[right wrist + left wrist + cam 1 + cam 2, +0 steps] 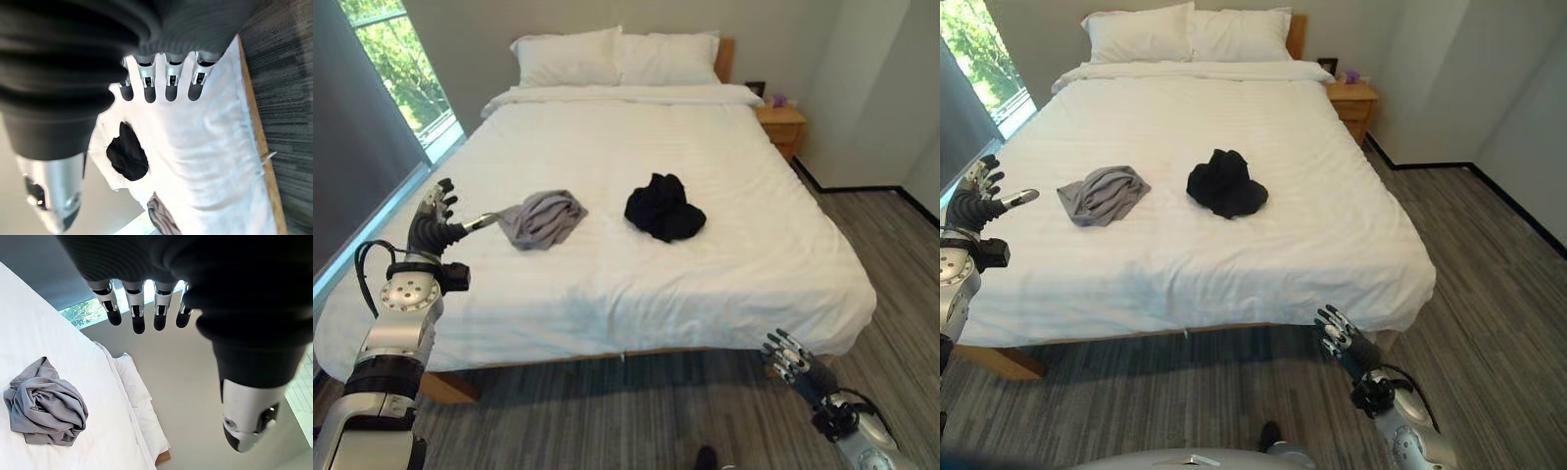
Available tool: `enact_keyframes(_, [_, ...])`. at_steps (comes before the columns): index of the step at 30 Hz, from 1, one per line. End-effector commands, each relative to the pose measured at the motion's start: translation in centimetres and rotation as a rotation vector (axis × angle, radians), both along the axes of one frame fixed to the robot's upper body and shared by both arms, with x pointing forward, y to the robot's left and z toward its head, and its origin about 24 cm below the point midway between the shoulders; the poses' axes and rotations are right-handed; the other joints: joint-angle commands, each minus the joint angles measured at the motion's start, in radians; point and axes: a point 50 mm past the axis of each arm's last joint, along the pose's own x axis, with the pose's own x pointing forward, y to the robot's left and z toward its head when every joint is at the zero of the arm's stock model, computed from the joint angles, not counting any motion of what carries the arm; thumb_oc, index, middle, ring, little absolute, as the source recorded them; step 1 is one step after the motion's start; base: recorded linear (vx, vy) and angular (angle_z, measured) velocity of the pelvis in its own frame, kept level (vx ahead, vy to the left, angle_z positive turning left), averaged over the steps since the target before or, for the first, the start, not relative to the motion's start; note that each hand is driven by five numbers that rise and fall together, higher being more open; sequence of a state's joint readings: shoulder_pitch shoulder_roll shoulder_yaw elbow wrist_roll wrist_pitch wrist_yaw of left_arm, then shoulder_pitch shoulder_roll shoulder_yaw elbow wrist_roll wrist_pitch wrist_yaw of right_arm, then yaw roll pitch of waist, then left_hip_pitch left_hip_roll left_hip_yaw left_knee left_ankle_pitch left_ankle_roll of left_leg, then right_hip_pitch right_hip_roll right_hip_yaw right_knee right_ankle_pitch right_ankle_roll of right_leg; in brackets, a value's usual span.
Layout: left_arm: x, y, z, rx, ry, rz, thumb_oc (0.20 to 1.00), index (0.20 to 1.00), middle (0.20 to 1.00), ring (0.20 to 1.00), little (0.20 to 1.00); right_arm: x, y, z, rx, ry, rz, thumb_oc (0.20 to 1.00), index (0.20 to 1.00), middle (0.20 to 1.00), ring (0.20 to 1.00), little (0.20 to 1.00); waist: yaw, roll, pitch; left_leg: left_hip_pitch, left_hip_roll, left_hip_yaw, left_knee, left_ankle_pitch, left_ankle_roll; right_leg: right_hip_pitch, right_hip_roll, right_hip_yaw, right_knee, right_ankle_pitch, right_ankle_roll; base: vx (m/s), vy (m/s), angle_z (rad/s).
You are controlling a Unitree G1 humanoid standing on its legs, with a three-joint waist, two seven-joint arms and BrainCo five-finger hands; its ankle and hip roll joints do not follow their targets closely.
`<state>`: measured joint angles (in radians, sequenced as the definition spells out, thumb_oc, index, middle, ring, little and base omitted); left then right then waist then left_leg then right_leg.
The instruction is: Pick up bed clothes into laundry basket.
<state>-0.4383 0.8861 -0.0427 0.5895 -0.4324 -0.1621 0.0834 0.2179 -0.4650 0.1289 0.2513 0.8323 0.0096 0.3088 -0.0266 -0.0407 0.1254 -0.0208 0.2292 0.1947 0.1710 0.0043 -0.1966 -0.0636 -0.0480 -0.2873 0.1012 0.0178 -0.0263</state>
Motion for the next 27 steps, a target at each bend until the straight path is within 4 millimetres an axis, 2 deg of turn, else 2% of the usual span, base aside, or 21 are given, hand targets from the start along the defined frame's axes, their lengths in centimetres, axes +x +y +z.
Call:
enact_keyframes(1, [1.2,-0.6,3.4,-0.062,-0.160,-0.012,1.000,1.000,1.000,1.000,1.000,2.7,-0.5,3.0,-0.006,-0.177,-0.062,1.000,1.000,1.000,1.000,1.000,-0.007,-0.025,0.066,-0.088,-0.067,-0.011,0.075,0.091,0.082,0.197,-0.069,0.022,-0.126,-0.034,0.117,0.12,0.059,0.14])
enact_keyframes(2, [1.1,-0.6,3.3,-0.053,-0.149,-0.014,1.000,1.000,1.000,1.000,1.000,2.9,-0.5,3.3,-0.001,-0.189,-0.064,1.000,1.000,1.000,1.000,1.000,-0.002,-0.021,0.060,-0.100,-0.056,0.006,0.019,0.094,0.082,0.210,-0.071,0.023,-0.137,-0.037,0.125,0.20,0.099,0.15])
enact_keyframes(3, [1.1,-0.5,3.3,-0.039,-0.145,-0.012,1.000,1.000,1.000,1.000,1.000,2.9,-0.6,3.4,-0.003,-0.197,-0.059,1.000,1.000,1.000,1.000,1.000,0.005,-0.017,0.058,-0.105,-0.044,0.013,-0.042,0.130,0.074,0.224,-0.074,0.029,-0.145,-0.040,0.131,0.36,0.223,0.01])
enact_keyframes(4, [1.1,-0.4,3.8,-0.027,-0.157,-0.020,1.000,1.000,1.000,1.000,1.000,3.0,-0.9,3.9,-0.046,-0.218,-0.028,1.000,1.000,1.000,1.000,1.000,0.017,0.005,0.051,-0.148,-0.007,0.014,-0.170,0.186,0.058,0.250,-0.082,0.029,-0.148,-0.058,0.146,0.39,0.249,-0.17])
enact_keyframes(6, [1.0,-0.2,4.0,-0.046,-0.172,-0.012,1.000,1.000,1.000,1.000,1.000,3.4,-0.8,4.3,-0.068,-0.233,-0.007,1.000,1.000,1.000,1.000,1.000,0.025,0.023,0.047,-0.153,0.004,-0.006,-0.241,0.219,0.038,0.289,-0.095,0.037,-0.162,-0.071,0.160,0.31,0.208,-0.22])
enact_keyframes(7, [0.9,-0.1,4.0,-0.046,-0.172,-0.011,1.000,1.000,1.000,1.000,1.000,3.4,-0.8,4.3,-0.068,-0.234,-0.006,1.000,1.000,1.000,1.000,1.000,0.024,0.023,0.048,-0.152,0.004,-0.006,-0.241,0.219,0.038,0.292,-0.095,0.037,-0.163,-0.071,0.160,0.22,0.144,0.05])
enact_keyframes(9, [0.6,0.4,4.8,-0.036,-0.194,0.000,1.000,1.000,1.000,1.000,1.000,3.9,0.0,4.6,-0.045,-0.250,0.011,1.000,1.000,1.000,1.000,1.000,0.029,0.045,0.025,-0.135,0.004,-0.011,-0.240,0.227,0.031,0.321,-0.106,0.062,-0.184,-0.071,0.174,0.38,0.260,0.01])
enact_keyframes(10, [0.3,0.7,5.5,-0.009,-0.209,0.005,1.000,1.000,1.000,1.000,1.000,3.9,0.8,4.3,-0.015,-0.247,0.023,1.000,1.000,1.000,1.000,1.000,0.036,0.052,0.005,-0.149,-0.013,-0.020,-0.195,0.208,0.039,0.345,-0.144,0.074,-0.187,-0.077,0.193,0.40,0.286,-0.21])
enact_keyframes(11, [0.2,0.7,5.5,-0.008,-0.209,0.005,1.000,1.000,1.000,1.000,1.000,3.9,0.9,4.3,-0.014,-0.247,0.023,1.000,1.000,1.000,1.000,1.000,0.035,0.050,0.003,-0.152,-0.014,-0.020,-0.190,0.205,0.040,0.344,-0.146,0.074,-0.187,-0.077,0.194,0.39,0.313,-0.27])
enact_keyframes(12, [0.2,0.8,5.7,0.001,-0.212,0.010,1.000,1.000,1.000,1.000,1.000,3.9,1.2,4.1,-0.009,-0.245,0.031,1.000,1.000,1.000,1.000,1.000,0.035,0.046,-0.003,-0.170,-0.030,-0.027,-0.131,0.187,0.046,0.349,-0.176,0.077,-0.171,-0.074,0.205,0.25,0.239,-0.22])
enact_keyframes(13, [0.1,0.9,6.3,0.032,-0.214,0.010,1.000,1.000,1.000,1.000,1.000,4.0,2.0,4.1,0.003,-0.248,0.051,1.000,1.000,1.000,1.000,1.000,0.035,0.038,-0.006,-0.159,-0.053,-0.017,-0.100,0.149,0.069,0.324,-0.225,0.090,-0.087,-0.035,0.214,0.33,0.379,-0.23])
enact_keyframes(14, [0.0,1.2,6.8,0.049,-0.221,0.022,1.000,1.000,1.000,1.000,1.000,4.4,3.1,4.4,0.032,-0.269,0.077,1.000,1.000,1.000,1.000,1.000,0.035,0.034,-0.002,-0.142,-0.074,0.001,-0.091,0.120,0.096,0.267,-0.268,0.122,0.024,0.039,0.212,0.28,0.385,-0.22])
enact_keyframes(16, [0.2,1.6,6.8,0.018,-0.226,0.047,1.000,1.000,1.000,1.000,1.000,4.3,5.1,4.2,0.084,-0.264,0.159,1.000,1.000,1.000,1.000,1.000,0.024,0.042,0.019,-0.084,-0.112,0.035,-0.108,0.092,0.142,0.188,-0.296,0.170,0.210,0.159,0.189,0.28,0.414,-0.44])
enact_keyframes(17, [0.2,1.5,6.8,0.014,-0.226,0.043,1.000,1.000,1.000,1.000,1.000,4.0,5.3,3.9,0.079,-0.246,0.181,1.000,1.000,1.000,1.000,1.000,0.014,0.051,0.032,-0.046,-0.124,0.033,-0.126,0.080,0.156,0.124,-0.293,0.190,0.291,0.191,0.186,0.25,0.409,-0.52])
enact_keyframes(18, [0.4,1.5,7.0,0.029,-0.217,0.044,1.000,1.000,1.000,1.000,1.000,3.8,5.7,3.8,0.076,-0.238,0.224,1.000,1.000,1.000,1.000,1.000,-0.003,0.059,0.054,-0.020,-0.133,0.037,-0.142,0.076,0.172,0.072,-0.290,0.218,0.365,0.259,0.189,0.25,0.332,-0.38])
enact_keyframes(20, [0.6,1.5,7.8,0.091,-0.206,0.049,1.000,1.000,1.000,1.000,1.000,2.7,5.7,2.7,0.066,-0.185,0.251,1.000,1.000,1.000,1.000,1.000,-0.030,0.067,0.065,0.025,-0.143,0.027,-0.177,0.054,0.187,0.007,-0.287,0.237,0.417,0.253,0.198,0.34,0.227,-0.09])
enact_keyframes(21, [0.6,2.0,7.6,0.072,-0.198,0.070,1.000,1.000,1.000,1.000,1.000,1.9,5.3,1.8,0.050,-0.129,0.251,1.000,1.000,1.000,1.000,1.000,-0.050,0.069,0.067,0.067,-0.145,0.023,-0.208,0.042,0.180,-0.061,-0.278,0.226,0.365,0.211,0.201,0.31,0.095,-0.16])
enact_keyframes(23, [0.8,1.9,7.9,0.077,-0.197,0.063,1.000,1.000,1.000,1.000,1.000,1.7,5.1,1.6,0.044,-0.115,0.252,1.000,1.000,1.000,1.000,1.000,-0.061,0.065,0.067,0.085,-0.150,0.014,-0.222,0.039,0.173,-0.065,-0.264,0.219,0.303,0.193,0.206,0.28,-0.011,-0.10])
enact_keyframes(24, [0.9,2.0,8.1,0.098,-0.188,0.072,1.000,1.000,1.000,1.000,1.000,1.5,5.1,1.3,0.059,-0.102,0.251,1.000,1.000,1.000,1.000,1.000,-0.070,0.063,0.067,0.104,-0.153,0.007,-0.240,0.037,0.165,-0.077,-0.231,0.209,0.222,0.174,0.208,0.36,-0.098,0.01])
enact_keyframes(25, [1.0,2.2,8.1,0.101,-0.178,0.083,1.000,1.000,1.000,1.000,1.000,1.3,5.0,1.1,0.064,-0.091,0.252,1.000,1.000,1.000,1.000,1.000,-0.083,0.057,0.065,0.119,-0.159,-0.011,-0.246,0.026,0.157,-0.073,-0.189,0.220,0.098,0.127,0.212,0.39,-0.119,0.05])
enact_keyframes(27, [1.4,2.4,8.0,0.122,-0.144,0.105,1.000,1.000,1.000,1.000,1.000,0.7,5.2,0.6,0.079,-0.063,0.260,1.000,1.000,1.000,1.000,1.000,-0.103,0.046,0.057,0.147,-0.165,-0.040,-0.258,0.012,0.148,-0.068,-0.114,0.267,-0.082,0.104,0.215,0.37,-0.133,0.06])
